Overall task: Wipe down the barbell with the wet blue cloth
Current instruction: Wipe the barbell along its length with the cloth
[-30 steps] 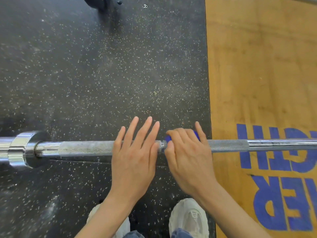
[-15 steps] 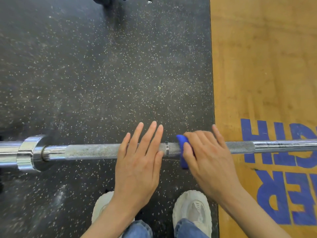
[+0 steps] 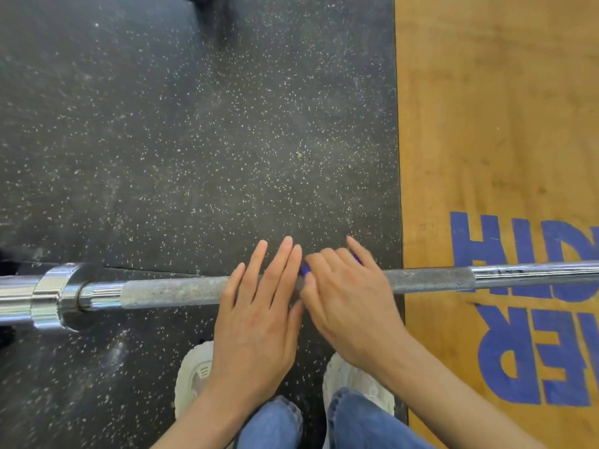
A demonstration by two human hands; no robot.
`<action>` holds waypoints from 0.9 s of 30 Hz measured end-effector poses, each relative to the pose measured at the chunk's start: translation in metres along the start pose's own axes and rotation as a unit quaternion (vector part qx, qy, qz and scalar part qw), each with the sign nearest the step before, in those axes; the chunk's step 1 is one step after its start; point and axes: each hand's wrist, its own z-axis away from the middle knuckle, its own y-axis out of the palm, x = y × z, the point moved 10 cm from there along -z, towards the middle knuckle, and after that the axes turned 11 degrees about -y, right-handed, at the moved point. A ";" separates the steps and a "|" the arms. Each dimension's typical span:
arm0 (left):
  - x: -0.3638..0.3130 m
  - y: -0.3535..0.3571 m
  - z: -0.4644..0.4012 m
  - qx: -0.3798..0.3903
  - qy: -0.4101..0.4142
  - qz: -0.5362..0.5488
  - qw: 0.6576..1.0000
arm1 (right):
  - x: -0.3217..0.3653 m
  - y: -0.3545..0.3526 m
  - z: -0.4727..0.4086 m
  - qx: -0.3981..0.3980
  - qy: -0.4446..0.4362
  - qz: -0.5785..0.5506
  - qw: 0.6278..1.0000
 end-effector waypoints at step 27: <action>0.012 -0.008 0.018 -0.034 -0.029 -0.049 0.998 | 0.008 0.007 0.043 -0.057 -0.052 0.004 0.997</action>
